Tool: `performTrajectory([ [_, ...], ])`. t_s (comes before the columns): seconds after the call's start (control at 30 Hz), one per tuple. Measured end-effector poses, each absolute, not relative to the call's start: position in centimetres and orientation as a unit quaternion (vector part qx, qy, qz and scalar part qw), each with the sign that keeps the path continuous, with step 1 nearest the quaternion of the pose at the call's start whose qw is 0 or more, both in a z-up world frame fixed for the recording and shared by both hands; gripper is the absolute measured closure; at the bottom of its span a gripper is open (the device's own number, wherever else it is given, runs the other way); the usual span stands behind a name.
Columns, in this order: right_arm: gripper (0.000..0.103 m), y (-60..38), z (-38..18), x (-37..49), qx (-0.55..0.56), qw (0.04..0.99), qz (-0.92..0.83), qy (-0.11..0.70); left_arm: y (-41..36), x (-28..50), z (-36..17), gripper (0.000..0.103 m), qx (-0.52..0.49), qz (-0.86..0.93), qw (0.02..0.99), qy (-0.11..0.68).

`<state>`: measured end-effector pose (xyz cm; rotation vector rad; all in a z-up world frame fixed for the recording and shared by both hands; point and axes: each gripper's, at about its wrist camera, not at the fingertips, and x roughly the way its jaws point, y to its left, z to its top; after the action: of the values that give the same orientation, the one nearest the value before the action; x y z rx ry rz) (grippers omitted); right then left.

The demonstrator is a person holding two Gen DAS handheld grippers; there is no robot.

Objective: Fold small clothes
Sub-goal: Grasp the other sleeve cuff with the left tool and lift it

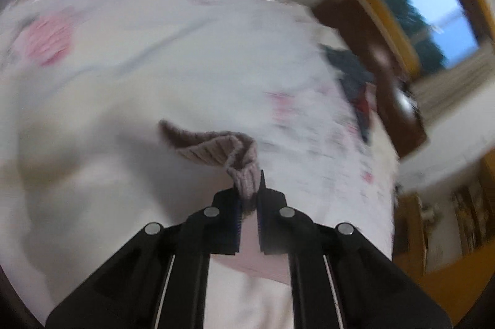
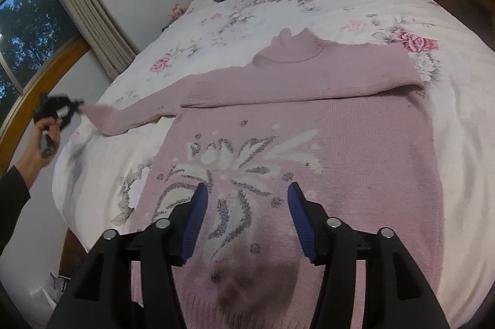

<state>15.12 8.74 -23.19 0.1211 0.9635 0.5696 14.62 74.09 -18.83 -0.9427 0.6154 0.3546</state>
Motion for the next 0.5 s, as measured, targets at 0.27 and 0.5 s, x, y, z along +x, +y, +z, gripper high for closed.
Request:
performTrajectory([
  [0.27,0.048,5.4,-21.6,14.7,0.07,0.851,0.261,0.449,57.0,25.5,-15.1,0.097,-0.382,0.02,0.868,0.318],
  [0.5,0.048,2.1,-21.8,15.6,0.09,0.851,0.246,0.456,43.0,33.2,-21.1,0.097,-0.333,-0.047,0.855,0.395],
])
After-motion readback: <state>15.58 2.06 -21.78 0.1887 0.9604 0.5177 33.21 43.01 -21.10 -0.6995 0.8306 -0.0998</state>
